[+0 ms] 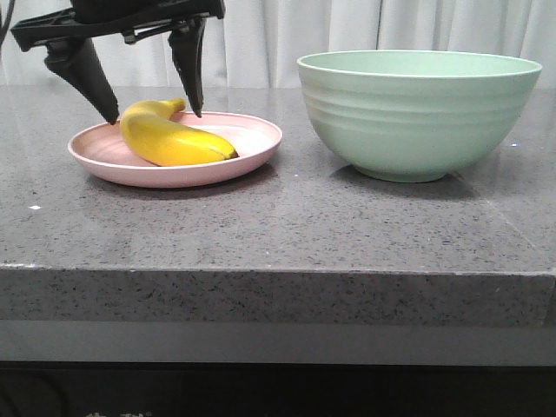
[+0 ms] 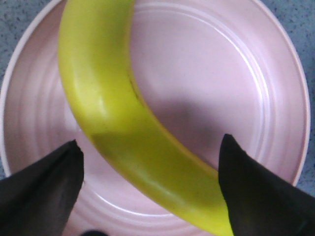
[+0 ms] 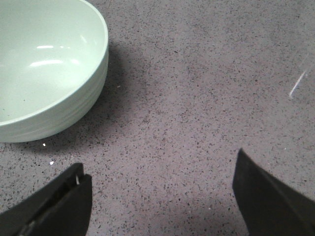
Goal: Transfer banana from pink plate to green bowl
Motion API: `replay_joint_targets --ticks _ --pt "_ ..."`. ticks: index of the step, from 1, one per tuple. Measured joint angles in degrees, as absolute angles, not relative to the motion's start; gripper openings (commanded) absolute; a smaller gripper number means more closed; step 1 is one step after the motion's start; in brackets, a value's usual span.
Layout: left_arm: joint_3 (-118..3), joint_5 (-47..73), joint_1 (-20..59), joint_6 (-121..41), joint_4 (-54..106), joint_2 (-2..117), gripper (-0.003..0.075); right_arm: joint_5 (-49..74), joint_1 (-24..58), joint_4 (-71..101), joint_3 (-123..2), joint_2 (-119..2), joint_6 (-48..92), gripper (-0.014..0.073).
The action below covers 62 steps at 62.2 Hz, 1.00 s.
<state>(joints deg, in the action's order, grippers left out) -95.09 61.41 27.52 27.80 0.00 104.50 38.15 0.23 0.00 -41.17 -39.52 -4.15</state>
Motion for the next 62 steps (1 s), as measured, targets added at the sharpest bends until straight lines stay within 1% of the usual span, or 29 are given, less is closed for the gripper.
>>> replay_joint_targets --ticks 26,42,45,48,55,62 --pt "-97.3 62.9 27.5 28.5 -4.7 108.1 0.0546 38.2 0.2 0.0 -41.2 -39.5 -4.1 0.0601" --pt "-97.3 60.1 27.5 28.8 -5.5 110.9 0.0542 38.2 0.2 0.0 -41.2 -39.5 -4.1 0.0601" --pt "-97.3 60.0 27.5 28.8 -5.5 111.2 0.0523 38.2 0.2 0.0 -41.2 -39.5 -4.1 0.0601" --pt "-97.3 59.9 27.5 28.8 -5.5 111.2 0.048 38.2 0.2 0.0 -41.2 -39.5 -4.1 0.0601" --pt "-97.3 59.5 27.5 28.8 -5.5 111.3 0.0349 38.2 0.2 0.0 -41.2 -39.5 -4.1 0.0601" --pt "-97.3 59.1 27.5 28.8 -5.1 111.3 0.0245 38.2 0.2 0.0 -41.2 -39.5 -4.1 0.0601"
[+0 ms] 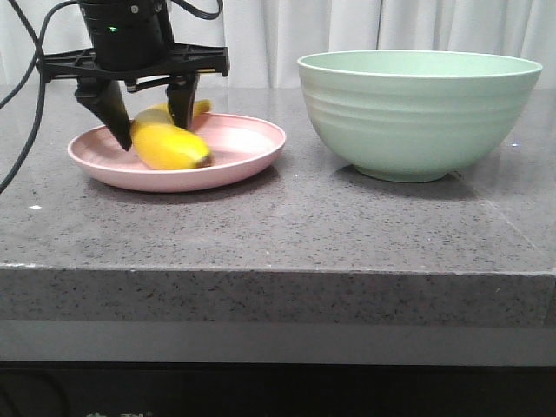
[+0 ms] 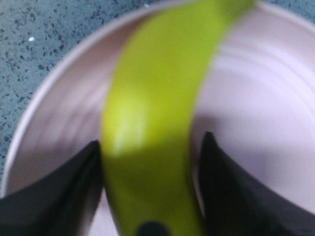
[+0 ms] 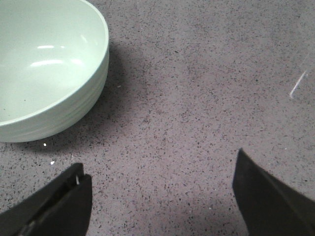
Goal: Transfer banana from pink plate to green bowl
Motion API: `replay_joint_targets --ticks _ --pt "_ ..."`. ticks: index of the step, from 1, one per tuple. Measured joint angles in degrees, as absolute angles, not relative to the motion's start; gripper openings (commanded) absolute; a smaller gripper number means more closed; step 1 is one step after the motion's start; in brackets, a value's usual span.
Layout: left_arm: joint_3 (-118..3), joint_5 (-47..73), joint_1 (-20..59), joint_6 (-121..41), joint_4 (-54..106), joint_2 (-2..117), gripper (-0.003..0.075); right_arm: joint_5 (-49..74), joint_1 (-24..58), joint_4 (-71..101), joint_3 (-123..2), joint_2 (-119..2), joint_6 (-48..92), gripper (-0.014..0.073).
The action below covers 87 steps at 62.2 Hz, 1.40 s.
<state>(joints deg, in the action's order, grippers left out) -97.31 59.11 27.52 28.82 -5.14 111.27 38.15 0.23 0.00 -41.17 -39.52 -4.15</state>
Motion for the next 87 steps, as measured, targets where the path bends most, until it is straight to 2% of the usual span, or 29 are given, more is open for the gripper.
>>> replay_joint_targets --ticks 10,28,44,53,73,87 --pt "-98.3 60.0 27.5 28.8 -4.8 111.5 0.0167 38.2 0.2 0.0 -41.2 -39.5 -4.1 0.0601" --pt "-104.5 65.4 27.5 27.1 -4.7 110.9 0.0167 38.2 0.2 0.3 -41.2 -39.5 -4.1 0.0601" --pt "-104.3 66.7 27.5 22.7 -3.1 101.9 0.0167 38.2 0.2 0.4 -41.2 -39.5 -4.1 0.0601" --pt "-100.1 63.5 27.5 18.2 0.0 92.8 0.0167 38.2 0.2 0.4 -41.2 -39.5 -4.1 0.0601" --pt "-80.4 55.6 27.5 8.2 6.6 74.1 0.0167 38.2 0.2 1.6 -41.2 -39.5 -4.1 0.0601" --pt "-69.4 51.3 27.5 -4.7 20.0 64.6 0.0167 38.3 0.2 3.5 -41.2 -39.5 -4.0 0.0601"
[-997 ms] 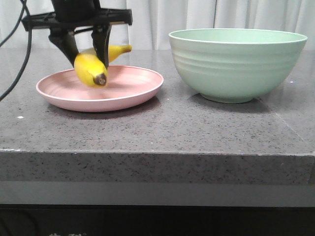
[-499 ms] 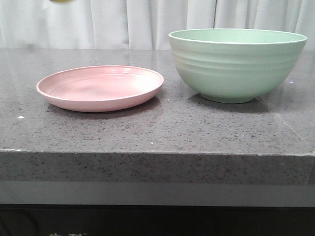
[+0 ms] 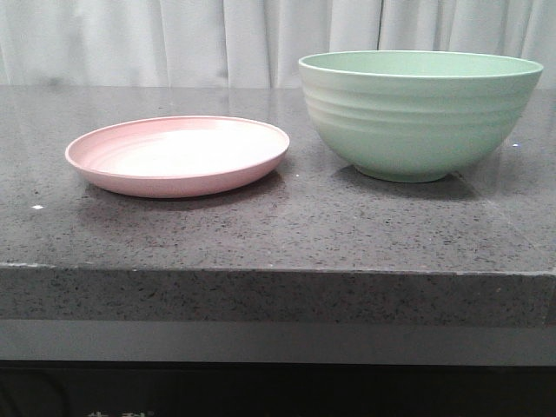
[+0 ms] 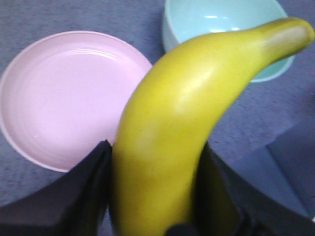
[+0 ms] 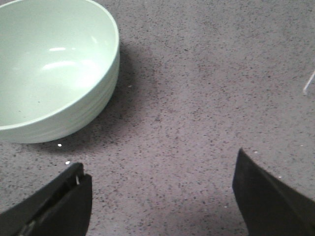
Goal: Transfer banana from pink plate to green bowl
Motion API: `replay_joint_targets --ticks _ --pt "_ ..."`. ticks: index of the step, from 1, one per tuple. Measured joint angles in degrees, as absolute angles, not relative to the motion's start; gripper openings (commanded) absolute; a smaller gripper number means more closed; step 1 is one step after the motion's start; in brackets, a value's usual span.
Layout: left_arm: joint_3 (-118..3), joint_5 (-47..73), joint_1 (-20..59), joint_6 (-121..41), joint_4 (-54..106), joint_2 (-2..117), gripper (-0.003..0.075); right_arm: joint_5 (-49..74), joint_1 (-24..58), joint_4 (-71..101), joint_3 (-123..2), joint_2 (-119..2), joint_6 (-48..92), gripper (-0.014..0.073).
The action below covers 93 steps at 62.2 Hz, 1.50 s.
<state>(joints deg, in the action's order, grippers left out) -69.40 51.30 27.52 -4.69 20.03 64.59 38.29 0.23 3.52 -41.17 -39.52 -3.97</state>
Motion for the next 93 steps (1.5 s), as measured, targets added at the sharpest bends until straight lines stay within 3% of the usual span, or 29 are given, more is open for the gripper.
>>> replay_joint_targets --ticks 13,43,68,93 --pt "-66.2 49.5 27.5 -19.2 36.1 63.7 0.0167 39.9 2.4 13.6 -41.9 -40.0 5.1 0.0601" --pt "-65.9 49.4 27.5 -36.6 57.1 70.0 0.0167 48.0 7.9 60.9 -50.3 -52.4 52.5 0.0601" --pt "-65.9 49.9 27.5 -39.6 59.9 70.8 0.0167 57.5 7.9 93.7 -50.4 -63.8 78.2 0.0601" --pt "-65.9 49.9 27.5 -39.6 60.0 70.8 0.0167 59.0 13.5 100.6 -50.8 -70.8 90.6 0.0601"
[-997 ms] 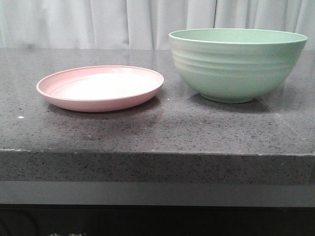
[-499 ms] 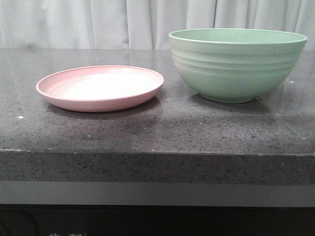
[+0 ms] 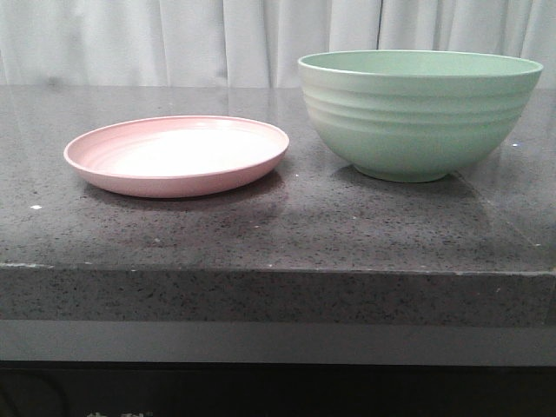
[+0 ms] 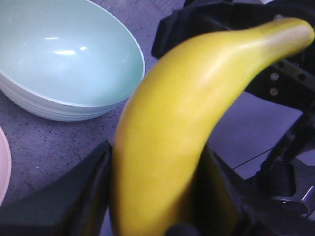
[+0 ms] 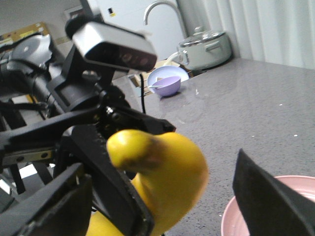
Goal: Transfer banana from pink plate to green bowl
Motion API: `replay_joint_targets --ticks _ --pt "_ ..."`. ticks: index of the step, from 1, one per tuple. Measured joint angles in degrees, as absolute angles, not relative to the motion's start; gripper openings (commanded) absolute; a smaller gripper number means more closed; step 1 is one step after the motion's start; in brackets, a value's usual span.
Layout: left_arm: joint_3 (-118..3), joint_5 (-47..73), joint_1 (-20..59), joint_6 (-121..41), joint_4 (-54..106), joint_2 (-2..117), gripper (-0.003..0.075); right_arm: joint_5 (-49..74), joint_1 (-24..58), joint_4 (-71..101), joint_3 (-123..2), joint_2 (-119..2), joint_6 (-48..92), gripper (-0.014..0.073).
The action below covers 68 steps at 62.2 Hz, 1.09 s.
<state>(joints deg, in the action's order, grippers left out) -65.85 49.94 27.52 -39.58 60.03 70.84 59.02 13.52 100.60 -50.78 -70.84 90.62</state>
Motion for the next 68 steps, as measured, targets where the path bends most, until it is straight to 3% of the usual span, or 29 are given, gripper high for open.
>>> replay_joint_targets --ticks 29,46,68 --pt "-65.9 50.0 27.5 -39.6 60.2 70.8 0.0167 58.8 16.6 101.0 -55.0 -75.2 91.6 0.0591" --pt "-65.9 49.9 27.5 -39.6 60.2 70.8 0.0167 58.6 16.6 101.0 -55.0 -75.3 91.6 0.0412" --pt "-65.9 50.3 27.5 -40.1 60.2 70.8 0.0167 57.8 16.6 101.3 -55.0 -75.3 91.6 0.0246"
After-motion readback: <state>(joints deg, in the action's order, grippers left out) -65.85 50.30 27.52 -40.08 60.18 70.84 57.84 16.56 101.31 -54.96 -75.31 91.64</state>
